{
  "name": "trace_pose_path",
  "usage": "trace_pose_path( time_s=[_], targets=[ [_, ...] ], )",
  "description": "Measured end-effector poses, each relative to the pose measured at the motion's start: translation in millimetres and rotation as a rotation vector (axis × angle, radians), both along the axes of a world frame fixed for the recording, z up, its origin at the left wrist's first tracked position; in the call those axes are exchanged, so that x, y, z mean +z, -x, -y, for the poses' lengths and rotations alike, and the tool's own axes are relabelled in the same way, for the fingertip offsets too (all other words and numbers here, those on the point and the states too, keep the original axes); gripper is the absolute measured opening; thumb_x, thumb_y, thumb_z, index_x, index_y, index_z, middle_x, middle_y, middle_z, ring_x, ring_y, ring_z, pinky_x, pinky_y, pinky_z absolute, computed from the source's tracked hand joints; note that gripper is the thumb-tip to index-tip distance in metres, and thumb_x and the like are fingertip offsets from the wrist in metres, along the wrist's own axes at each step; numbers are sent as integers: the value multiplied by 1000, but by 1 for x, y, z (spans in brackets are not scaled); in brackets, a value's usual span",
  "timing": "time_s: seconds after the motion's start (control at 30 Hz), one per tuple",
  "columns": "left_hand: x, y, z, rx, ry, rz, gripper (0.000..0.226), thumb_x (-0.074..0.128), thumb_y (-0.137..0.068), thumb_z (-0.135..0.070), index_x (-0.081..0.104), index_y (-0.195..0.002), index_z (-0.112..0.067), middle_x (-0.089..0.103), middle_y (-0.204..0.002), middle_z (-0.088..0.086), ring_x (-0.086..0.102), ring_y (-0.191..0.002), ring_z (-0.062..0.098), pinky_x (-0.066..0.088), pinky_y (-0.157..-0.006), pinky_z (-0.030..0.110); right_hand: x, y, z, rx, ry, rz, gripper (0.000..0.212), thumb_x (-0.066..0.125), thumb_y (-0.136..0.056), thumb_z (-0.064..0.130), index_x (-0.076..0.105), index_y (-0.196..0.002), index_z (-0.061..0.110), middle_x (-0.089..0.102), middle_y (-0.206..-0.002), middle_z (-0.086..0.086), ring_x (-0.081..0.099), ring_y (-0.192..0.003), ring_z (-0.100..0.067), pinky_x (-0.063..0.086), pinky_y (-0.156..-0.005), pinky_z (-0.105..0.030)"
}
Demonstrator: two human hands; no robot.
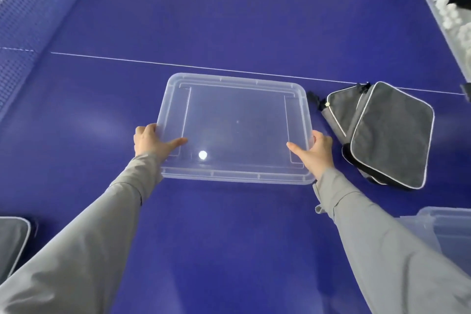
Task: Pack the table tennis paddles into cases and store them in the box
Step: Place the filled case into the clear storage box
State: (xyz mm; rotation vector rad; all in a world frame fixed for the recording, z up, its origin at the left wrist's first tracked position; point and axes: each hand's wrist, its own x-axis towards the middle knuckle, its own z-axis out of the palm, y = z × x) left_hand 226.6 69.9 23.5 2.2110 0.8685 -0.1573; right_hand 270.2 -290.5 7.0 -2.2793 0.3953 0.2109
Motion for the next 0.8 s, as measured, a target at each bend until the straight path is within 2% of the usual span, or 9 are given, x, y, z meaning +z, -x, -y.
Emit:
trace_pose_path(
  time_s=[0.17, 0.27, 0.33, 0.4, 0.5, 0.63, 0.73, 0.8],
  targets=[
    [-25, -1, -5, 21, 15, 71, 71, 86, -58, -45, 56, -114, -14, 38, -118, 2, 38, -118, 23, 49, -89, 52, -17, 2, -7, -10, 64, 34, 77, 79, -70, 40, 44, -130, 7, 36, -126, -8, 37, -122, -24, 35, -108, -40],
    [-36, 0, -4, 40, 11, 150, 76, 86, -58, -43, 54, -121, -15, 38, -121, 2, 35, -122, 20, 39, -104, 39, -20, 3, -6, -12, 79, 69, 75, 80, -69, 40, 46, -128, 8, 36, -120, -4, 37, -121, -24, 36, -107, -41],
    [-42, 1, -3, 35, -15, 181, 80, 86, -58, -43, 53, -124, -14, 39, -123, 4, 34, -121, 21, 35, -105, 32, -21, 4, -5, -15, 88, 90, 74, 80, -69, 40, 47, -127, 8, 34, -115, 0, 37, -120, -24, 37, -106, -41],
    [-44, 1, -2, 23, -50, 190, 80, 85, -59, -44, 52, -126, -14, 40, -124, 5, 34, -121, 21, 31, -103, 28, -21, 4, -6, -17, 97, 109, 74, 80, -69, 39, 47, -128, 8, 36, -118, -3, 36, -121, -25, 36, -107, -40],
    [-43, 2, -2, 1, -94, 174, 79, 81, -64, -47, 49, -129, -15, 39, -126, 7, 32, -122, 23, 31, -104, 31, -20, 7, -8, -17, 102, 117, 75, 79, -71, 37, 46, -131, 6, 38, -125, -10, 36, -122, -25, 36, -106, -38],
    [-37, 12, -2, -61, -105, 135, 78, 75, -71, -49, 43, -135, -15, 39, -132, 7, 31, -125, 24, 31, -106, 37, -14, 27, -3, 26, 112, 99, 76, 76, -75, 36, 42, -135, 6, 38, -131, -10, 35, -123, -23, 34, -98, -27],
    [-32, 32, 3, -159, -168, 117, 83, 73, -74, -47, 35, -141, -14, 37, -141, 6, 31, -128, 27, 27, -108, 40, -6, 55, 3, 94, 173, 93, 74, 74, -78, 35, 39, -137, 6, 39, -134, -11, 34, -124, -25, 34, -102, -33],
    [-29, 53, 9, -209, -245, 94, 88, 70, -76, -49, 29, -145, -13, 30, -150, 5, 27, -135, 29, 24, -110, 43, 0, 76, 4, 130, 205, 112, 73, 73, -79, 34, 39, -137, 4, 41, -134, -13, 36, -124, -27, 33, -105, -36]
  ],
)
